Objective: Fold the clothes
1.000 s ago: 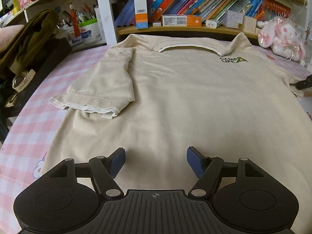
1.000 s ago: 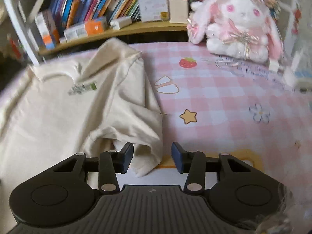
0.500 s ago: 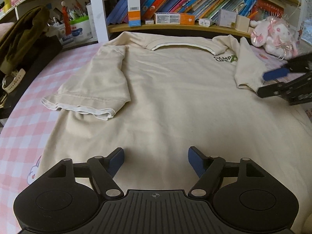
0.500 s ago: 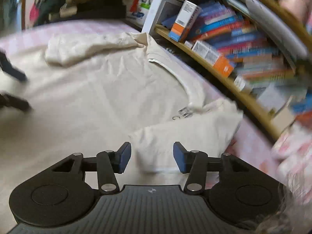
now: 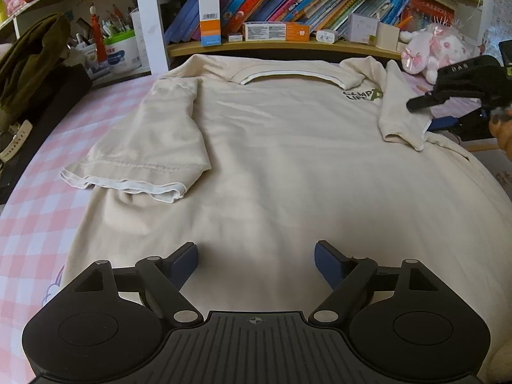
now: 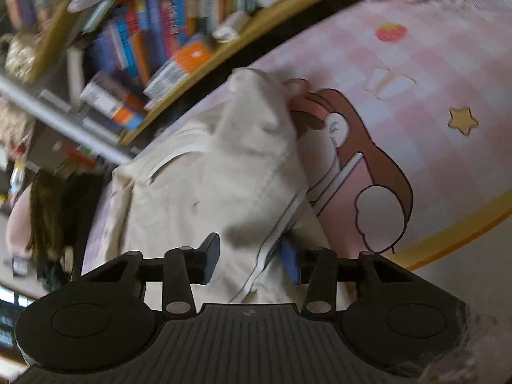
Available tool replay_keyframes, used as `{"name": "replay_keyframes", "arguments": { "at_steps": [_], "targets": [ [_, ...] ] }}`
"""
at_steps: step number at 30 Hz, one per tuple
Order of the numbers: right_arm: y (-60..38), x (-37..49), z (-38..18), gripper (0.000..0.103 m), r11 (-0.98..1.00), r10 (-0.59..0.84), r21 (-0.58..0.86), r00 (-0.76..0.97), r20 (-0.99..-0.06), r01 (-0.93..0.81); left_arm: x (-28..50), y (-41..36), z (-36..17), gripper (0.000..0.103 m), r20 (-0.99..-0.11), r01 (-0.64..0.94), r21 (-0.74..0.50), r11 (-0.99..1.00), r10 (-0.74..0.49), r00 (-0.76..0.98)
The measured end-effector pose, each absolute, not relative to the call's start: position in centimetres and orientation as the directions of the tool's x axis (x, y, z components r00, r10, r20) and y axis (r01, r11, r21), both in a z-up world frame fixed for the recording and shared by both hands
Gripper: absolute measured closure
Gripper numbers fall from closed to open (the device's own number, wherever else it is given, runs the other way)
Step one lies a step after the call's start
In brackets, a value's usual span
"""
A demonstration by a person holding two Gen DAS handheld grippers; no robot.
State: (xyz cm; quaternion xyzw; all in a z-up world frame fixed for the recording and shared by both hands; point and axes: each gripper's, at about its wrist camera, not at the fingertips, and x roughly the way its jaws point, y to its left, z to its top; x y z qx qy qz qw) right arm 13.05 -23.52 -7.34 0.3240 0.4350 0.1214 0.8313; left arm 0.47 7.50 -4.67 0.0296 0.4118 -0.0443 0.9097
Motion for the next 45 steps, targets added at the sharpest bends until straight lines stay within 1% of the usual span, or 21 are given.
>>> {"name": "replay_keyframes", "arguments": {
  "at_steps": [4,5,6,7,8,11,16,19,22,27,31,32,33,35,37,41,44,45],
  "targets": [
    [-24.3,13.4,-7.0,0.065,0.738,0.487,0.667,0.606,-0.629,0.099,0.6,7.5,-4.8,0.017,-0.750,0.111,0.017,0.994,-0.060,0.658],
    [-24.5,13.5,-6.9,0.067,0.732,0.488,0.673,0.609,-0.625,0.103,0.6,7.5,-4.8,0.016,-0.751,0.111,0.017,0.994,-0.061,0.657],
    [-24.7,13.6,-6.8,0.076,0.727,0.489,0.679,0.613,-0.621,0.108,0.6,7.5,-4.8,0.015,-0.753,0.111,0.017,0.994,-0.060,0.656],
    [-24.9,13.7,-6.7,0.080,0.721,0.490,0.684,0.616,-0.617,0.112,0.7,7.4,-4.8,0.015,-0.754,0.111,0.017,0.994,-0.060,0.654],
    [-25.0,13.8,-6.6,0.087,0.715,0.490,0.690,0.620,-0.613,0.117,0.7,7.4,-4.8,0.015,-0.755,0.110,0.018,0.994,-0.058,0.653],
    [-25.6,14.1,-6.4,0.089,0.696,0.492,0.706,0.630,-0.601,0.130,0.8,7.4,-4.7,0.014,-0.758,0.105,0.021,0.994,-0.053,0.651],
    [-27.0,14.5,-2.5,0.089,0.861,0.386,0.508,0.636,-0.669,0.012,0.9,7.1,-4.8,0.013,-0.756,0.080,0.022,0.997,-0.035,0.654],
    [-28.6,14.9,-0.9,0.090,0.925,0.298,0.380,0.657,-0.693,-0.019,1.1,7.0,-4.8,0.012,-0.757,0.063,0.024,0.998,-0.024,0.653],
    [-29.9,15.7,0.1,0.091,0.985,0.139,0.170,0.685,-0.715,-0.022,1.2,6.8,-4.8,0.012,-0.761,0.048,0.026,0.999,-0.011,0.649],
    [-32.3,17.5,-1.9,0.091,1.000,-0.015,-0.001,0.649,-0.761,0.022,1.2,6.7,-4.8,0.012,-0.766,0.029,0.028,0.999,0.003,0.643],
    [-34.3,19.0,-3.6,0.090,0.990,-0.137,-0.134,0.611,-0.779,0.052,1.3,6.8,-4.7,0.011,-0.771,0.022,0.029,0.999,0.009,0.637],
    [-34.7,19.1,-4.0,0.088,0.990,-0.141,-0.127,0.611,-0.779,0.065,1.3,6.9,-4.7,0.011,-0.772,0.021,0.029,0.999,0.010,0.636],
    [-35.1,19.1,-4.3,0.079,0.990,-0.138,-0.112,0.612,-0.779,0.080,1.3,7.0,-4.7,0.011,-0.773,0.019,0.030,0.999,0.011,0.635],
    [-36.2,19.0,-4.8,0.071,0.990,-0.134,-0.074,0.622,-0.772,0.121,1.3,7.0,-4.7,0.011,-0.774,0.017,0.031,0.999,0.013,0.633],
    [-37.7,18.4,-4.7,0.071,0.984,-0.138,-0.029,0.638,-0.758,0.178,1.3,7.1,-4.7,0.010,-0.774,0.013,0.031,0.999,0.015,0.633],
    [-40.4,16.6,-3.9,0.072,0.968,-0.169,0.001,0.654,-0.737,0.251,1.3,7.1,-4.8,0.009,-0.772,0.009,0.030,1.000,0.018,0.636],
    [-41.4,15.5,-4.3,0.073,0.965,-0.039,0.136,0.634,-0.772,0.225,1.3,7.0,-4.8,0.009,-0.772,0.007,0.030,1.000,0.018,0.636],
    [-41.3,15.1,-4.6,0.073,0.963,-0.026,0.148,0.624,-0.781,0.224,1.4,7.0,-4.8,0.009,-0.772,0.008,0.030,1.000,0.018,0.635]
  ]
}}
